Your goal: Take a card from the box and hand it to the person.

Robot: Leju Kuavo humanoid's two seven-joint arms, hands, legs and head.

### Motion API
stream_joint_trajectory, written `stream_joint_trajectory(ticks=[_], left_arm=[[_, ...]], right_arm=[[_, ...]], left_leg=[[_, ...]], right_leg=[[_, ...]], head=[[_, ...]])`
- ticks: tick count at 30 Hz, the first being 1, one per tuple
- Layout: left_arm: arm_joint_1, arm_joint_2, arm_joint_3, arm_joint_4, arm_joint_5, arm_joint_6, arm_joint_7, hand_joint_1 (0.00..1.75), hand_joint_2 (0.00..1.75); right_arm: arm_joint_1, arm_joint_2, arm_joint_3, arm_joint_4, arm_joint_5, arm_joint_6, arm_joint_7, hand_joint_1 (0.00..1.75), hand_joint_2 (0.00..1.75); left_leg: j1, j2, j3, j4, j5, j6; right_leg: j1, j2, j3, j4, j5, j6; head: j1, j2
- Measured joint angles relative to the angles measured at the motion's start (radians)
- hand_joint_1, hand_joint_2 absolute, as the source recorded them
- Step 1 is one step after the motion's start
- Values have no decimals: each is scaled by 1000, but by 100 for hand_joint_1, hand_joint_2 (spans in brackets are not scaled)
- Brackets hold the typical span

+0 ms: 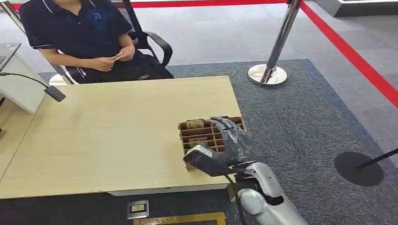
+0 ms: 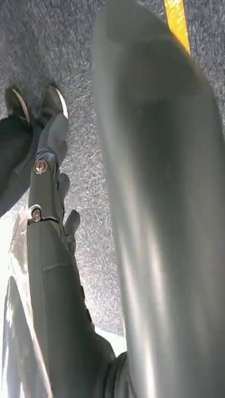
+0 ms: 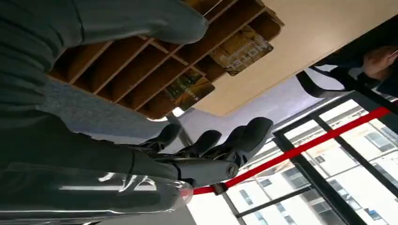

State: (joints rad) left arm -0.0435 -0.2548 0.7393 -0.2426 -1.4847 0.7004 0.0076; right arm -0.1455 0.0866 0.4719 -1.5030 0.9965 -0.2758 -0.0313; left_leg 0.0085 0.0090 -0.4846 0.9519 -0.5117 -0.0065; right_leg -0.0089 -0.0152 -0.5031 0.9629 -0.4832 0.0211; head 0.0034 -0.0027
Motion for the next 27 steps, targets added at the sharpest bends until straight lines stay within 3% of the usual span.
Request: stream_joint_trajectory(ticks=[6,8,17,27], left_arm=[[-1,0,-7,1,-7,0,5,0,0],[-1,0,-10,1,-7,0,5,0,0],[-1,0,-16,6,13,0,7,0,0],[-1,0,-16,6,23,0,7,0,0]], right_arm=[[-46,9,20,72,59,1,35,51,175],[-58,13,24,90,80,1,51,61,175],[-84,30,54,151,175,14,100,72,175],[-93,37,89,177,252,19,135,68,175]], left_leg=[[0,0,0,0,0,0],[0,0,0,0,0,0],[0,0,0,0,0,0],[0,0,0,0,0,0]], right_leg=[[0,0,0,0,0,0],[0,0,0,0,0,0],[0,0,0,0,0,0],[0,0,0,0,0,0]], head=[[0,0],[0,0],[0,0],[0,0]])
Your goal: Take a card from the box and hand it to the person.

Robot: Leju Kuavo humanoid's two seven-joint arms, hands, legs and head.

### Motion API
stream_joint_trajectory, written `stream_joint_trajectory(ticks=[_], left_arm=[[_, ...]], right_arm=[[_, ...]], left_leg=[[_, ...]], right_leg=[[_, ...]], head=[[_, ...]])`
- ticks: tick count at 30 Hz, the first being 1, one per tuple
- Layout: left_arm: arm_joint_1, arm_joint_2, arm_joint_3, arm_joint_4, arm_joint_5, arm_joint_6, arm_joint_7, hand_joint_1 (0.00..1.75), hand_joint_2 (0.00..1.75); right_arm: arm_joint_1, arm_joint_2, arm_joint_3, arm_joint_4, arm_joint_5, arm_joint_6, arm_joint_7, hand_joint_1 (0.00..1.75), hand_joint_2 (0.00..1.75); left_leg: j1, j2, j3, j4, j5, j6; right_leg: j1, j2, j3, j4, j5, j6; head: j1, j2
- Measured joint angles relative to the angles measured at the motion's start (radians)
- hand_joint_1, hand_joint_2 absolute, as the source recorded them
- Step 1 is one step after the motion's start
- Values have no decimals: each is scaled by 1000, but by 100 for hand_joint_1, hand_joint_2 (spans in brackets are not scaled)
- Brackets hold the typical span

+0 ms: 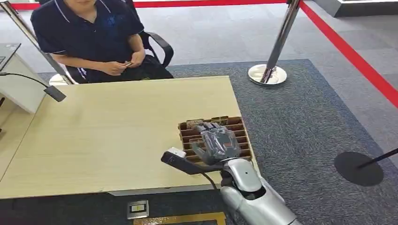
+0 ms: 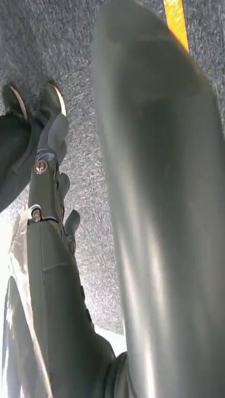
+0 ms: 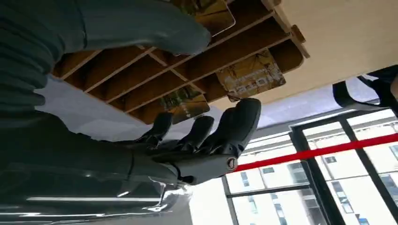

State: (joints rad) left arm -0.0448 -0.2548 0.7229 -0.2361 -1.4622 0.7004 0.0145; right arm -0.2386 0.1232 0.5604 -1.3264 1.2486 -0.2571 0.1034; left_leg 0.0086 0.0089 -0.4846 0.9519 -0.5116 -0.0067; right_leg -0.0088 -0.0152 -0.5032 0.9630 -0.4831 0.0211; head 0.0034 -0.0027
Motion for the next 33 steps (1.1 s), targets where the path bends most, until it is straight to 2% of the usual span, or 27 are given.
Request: stream_joint_trajectory(ticks=[7,14,23,33], left_arm=[[0,0,0,0,1,0,-4,0,0],[0,0,0,0,5,0,-4,0,0],[0,0,0,2,0,0,-2,0,0],[0,0,-3,3,-10,0,-8,0,0]], right_arm=[[-25,19,24,48,18,10,5,66,175],[-50,35,30,104,38,5,40,70,175],[-59,40,29,154,99,-5,95,65,175],[-57,40,28,170,125,-7,110,63,175]], left_leg=[[0,0,0,0,0,0],[0,0,0,0,0,0],[0,0,0,0,0,0],[0,0,0,0,0,0]], right_leg=[[0,0,0,0,0,0],[0,0,0,0,0,0],[0,0,0,0,0,0],[0,0,0,0,0,0]], head=[[0,0],[0,0],[0,0],[0,0]])
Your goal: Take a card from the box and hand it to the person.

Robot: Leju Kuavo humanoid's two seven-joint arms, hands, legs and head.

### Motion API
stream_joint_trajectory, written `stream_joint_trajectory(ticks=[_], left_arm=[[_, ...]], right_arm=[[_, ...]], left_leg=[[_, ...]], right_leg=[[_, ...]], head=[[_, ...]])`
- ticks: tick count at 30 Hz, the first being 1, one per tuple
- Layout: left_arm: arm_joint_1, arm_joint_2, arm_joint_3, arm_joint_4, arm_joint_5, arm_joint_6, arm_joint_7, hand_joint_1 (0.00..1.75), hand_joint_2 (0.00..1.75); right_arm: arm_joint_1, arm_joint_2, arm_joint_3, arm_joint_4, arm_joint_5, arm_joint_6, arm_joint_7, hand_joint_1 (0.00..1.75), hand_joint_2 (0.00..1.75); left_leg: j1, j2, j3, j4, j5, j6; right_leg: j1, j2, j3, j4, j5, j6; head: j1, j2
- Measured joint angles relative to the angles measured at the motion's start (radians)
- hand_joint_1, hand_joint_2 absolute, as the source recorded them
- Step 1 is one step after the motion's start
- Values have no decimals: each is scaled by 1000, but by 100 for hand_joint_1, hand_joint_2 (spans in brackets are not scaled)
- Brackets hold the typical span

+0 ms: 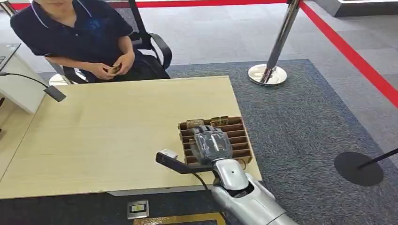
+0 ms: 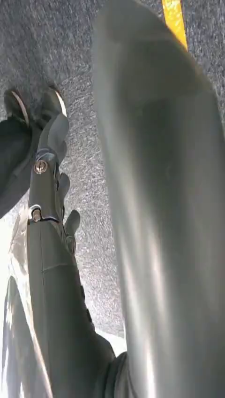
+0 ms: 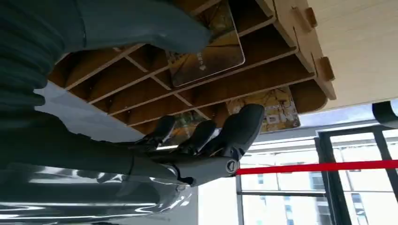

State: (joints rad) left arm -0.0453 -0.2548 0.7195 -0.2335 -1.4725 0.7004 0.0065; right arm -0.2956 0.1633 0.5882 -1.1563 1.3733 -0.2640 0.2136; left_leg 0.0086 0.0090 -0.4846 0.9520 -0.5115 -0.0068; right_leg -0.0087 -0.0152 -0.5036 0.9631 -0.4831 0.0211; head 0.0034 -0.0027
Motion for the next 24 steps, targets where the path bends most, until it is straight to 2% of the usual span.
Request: stream_joint_trajectory(ticks=[24], left_arm=[[-3,1,-8,8,-19,0,2,0,0]], right_arm=[[26,5,-9,5,43,22,14,68,175]], left_leg=[[0,0,0,0,0,0]], right_leg=[[0,0,0,0,0,0]], head=[[0,0]])
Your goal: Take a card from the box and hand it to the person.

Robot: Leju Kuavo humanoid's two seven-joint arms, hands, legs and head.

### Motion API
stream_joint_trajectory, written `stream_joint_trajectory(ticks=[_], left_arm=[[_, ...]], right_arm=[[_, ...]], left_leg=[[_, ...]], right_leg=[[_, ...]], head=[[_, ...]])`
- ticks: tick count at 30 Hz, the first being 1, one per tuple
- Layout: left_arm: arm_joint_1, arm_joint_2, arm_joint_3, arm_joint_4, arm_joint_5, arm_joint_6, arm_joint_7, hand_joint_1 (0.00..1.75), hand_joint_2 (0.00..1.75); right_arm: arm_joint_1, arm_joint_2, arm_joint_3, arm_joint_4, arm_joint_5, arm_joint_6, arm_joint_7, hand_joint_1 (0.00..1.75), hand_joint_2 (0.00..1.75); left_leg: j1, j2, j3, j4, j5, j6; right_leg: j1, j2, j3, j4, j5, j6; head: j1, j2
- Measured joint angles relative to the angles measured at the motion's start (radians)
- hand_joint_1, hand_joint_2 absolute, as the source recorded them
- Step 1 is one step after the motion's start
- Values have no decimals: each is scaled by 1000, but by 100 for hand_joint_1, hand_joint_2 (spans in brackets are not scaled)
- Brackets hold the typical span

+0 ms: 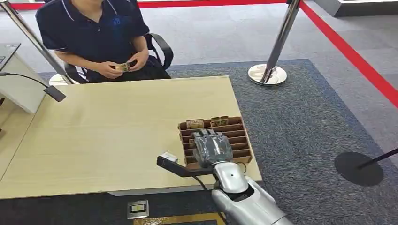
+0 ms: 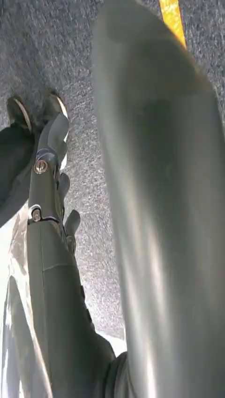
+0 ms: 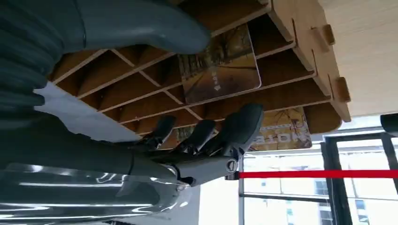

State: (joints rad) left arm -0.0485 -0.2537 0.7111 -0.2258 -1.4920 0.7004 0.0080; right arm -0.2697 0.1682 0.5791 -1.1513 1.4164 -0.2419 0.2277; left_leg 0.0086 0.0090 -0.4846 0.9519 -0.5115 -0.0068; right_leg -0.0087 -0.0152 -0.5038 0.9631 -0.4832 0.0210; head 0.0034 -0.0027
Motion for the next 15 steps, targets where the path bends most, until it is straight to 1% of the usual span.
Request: stream_joint_trajectory(ticks=[3,6,10,15], left_arm=[[-1,0,-7,1,-2,-1,0,0,0],[-1,0,-14,1,-2,-1,0,0,0],[-1,0,-14,1,-1,-1,-2,0,0],[-1,0,-15,2,1,-6,-2,0,0]], right_arm=[[2,6,-4,6,5,1,2,65,175],[2,10,-8,10,8,1,3,66,175],[2,11,-10,10,10,1,4,63,175],[1,13,-16,9,14,0,4,63,175]], left_leg=[[0,0,0,0,0,0],[0,0,0,0,0,0],[0,0,0,0,0,0],[0,0,0,0,0,0]], right_leg=[[0,0,0,0,0,0],[0,0,0,0,0,0],[0,0,0,0,0,0],[0,0,0,0,0,0]], head=[[0,0],[0,0],[0,0],[0,0]])
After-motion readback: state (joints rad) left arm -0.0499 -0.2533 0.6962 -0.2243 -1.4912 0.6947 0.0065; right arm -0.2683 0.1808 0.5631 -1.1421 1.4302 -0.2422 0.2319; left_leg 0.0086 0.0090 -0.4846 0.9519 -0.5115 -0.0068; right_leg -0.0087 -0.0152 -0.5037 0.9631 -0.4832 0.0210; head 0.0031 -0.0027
